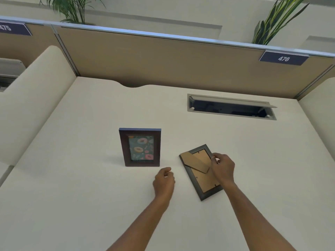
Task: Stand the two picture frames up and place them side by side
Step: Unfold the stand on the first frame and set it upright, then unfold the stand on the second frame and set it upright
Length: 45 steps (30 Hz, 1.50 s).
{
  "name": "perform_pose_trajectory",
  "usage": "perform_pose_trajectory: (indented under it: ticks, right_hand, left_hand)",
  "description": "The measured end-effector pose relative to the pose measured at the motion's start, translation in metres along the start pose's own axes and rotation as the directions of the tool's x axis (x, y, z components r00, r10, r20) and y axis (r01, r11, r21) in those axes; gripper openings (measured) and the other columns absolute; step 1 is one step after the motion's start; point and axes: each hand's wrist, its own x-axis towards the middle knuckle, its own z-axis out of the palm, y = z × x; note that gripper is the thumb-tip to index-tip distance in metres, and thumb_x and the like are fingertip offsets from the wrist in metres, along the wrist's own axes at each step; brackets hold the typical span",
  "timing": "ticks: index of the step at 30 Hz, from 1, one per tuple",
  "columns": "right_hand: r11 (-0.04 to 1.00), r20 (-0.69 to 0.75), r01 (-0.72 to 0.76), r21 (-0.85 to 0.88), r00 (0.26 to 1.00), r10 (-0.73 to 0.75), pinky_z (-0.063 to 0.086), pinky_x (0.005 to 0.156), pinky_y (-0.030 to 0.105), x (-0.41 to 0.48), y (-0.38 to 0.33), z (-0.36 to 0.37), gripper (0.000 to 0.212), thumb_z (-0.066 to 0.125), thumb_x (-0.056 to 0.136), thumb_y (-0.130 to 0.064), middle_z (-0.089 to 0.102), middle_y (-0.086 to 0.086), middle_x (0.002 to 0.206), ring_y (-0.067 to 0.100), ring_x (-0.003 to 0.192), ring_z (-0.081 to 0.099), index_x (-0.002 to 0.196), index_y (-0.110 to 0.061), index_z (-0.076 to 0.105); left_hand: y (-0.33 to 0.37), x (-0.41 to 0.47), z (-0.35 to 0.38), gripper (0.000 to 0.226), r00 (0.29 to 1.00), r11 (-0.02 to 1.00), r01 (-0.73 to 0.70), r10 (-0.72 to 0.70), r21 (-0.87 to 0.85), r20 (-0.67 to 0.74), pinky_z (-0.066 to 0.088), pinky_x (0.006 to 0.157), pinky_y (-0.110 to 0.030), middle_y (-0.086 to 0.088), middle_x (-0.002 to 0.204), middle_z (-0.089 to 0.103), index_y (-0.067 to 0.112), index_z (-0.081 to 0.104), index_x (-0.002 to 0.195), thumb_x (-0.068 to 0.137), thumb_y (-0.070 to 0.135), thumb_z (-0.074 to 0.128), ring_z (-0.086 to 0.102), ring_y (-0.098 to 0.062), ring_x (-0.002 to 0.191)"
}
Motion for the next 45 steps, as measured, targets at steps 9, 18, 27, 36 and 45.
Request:
perform_pose_trajectory:
  ticks: [9,18,27,36,45]
  right_hand:
    - [0.995,-0.005,-0.100,0.010,0.995,0.100,0.035,0.093,0.020,0.001,0.018,-0.003,0.031,0.054,0.100,-0.010,0.071,0.018,0.123,0.031,0.118,0.064,0.124,-0.003,0.072]
    - [0.976,-0.061,-0.195,0.100,0.978,0.201,0.038,0.088,0.019,-0.021,0.020,0.002,0.033,0.053,0.096,-0.002,0.072,0.016,0.121,0.030,0.114,0.065,0.122,-0.004,0.074]
    - [0.984,-0.067,-0.132,0.122,0.988,0.141,0.042,0.088,0.024,-0.038,0.017,0.013,0.031,0.054,0.095,-0.001,0.066,0.015,0.118,0.029,0.108,0.064,0.120,-0.002,0.072]
    - [0.999,0.155,-0.008,-0.044,0.988,0.014,0.040,0.108,0.040,-0.015,0.001,0.025,0.033,0.056,0.095,-0.011,0.059,0.011,0.129,0.031,0.128,0.046,0.121,-0.014,0.076]
    - [0.968,0.208,-0.105,0.229,0.976,0.056,0.050,0.079,0.020,-0.014,0.007,0.017,0.030,0.061,0.086,-0.001,0.062,-0.002,0.107,0.021,0.111,0.062,0.097,-0.024,0.079]
  left_hand:
    - [0.020,-0.016,0.064,0.036,0.996,0.984,0.004,-0.019,0.178,0.083,0.047,0.059,-0.030,-0.002,0.079,0.065,0.034,0.045,0.068,0.096,0.011,0.043,0.067,-0.019,0.073]
    - [0.036,0.003,0.062,0.024,0.998,0.969,-0.029,0.013,0.246,0.068,0.038,0.052,-0.024,0.003,0.069,0.063,0.023,0.065,0.076,0.091,0.013,0.049,0.057,-0.010,0.062]
    - [0.038,0.029,0.049,0.041,0.997,0.941,-0.077,0.064,0.329,0.052,0.046,0.076,-0.027,-0.006,0.124,0.070,0.011,0.064,0.134,0.094,0.019,0.054,0.058,-0.011,0.081]
    - [0.040,0.022,0.060,0.022,0.989,0.963,-0.131,0.109,0.236,0.104,0.051,0.068,-0.035,-0.014,0.103,0.070,0.017,0.066,0.099,0.088,0.006,0.050,0.067,-0.032,0.091]
    - [0.031,0.034,0.045,0.047,0.986,0.997,-0.072,0.072,-0.005,0.148,0.050,0.070,-0.036,-0.007,0.108,0.077,0.025,0.077,0.094,0.082,-0.010,0.047,0.065,-0.023,0.082]
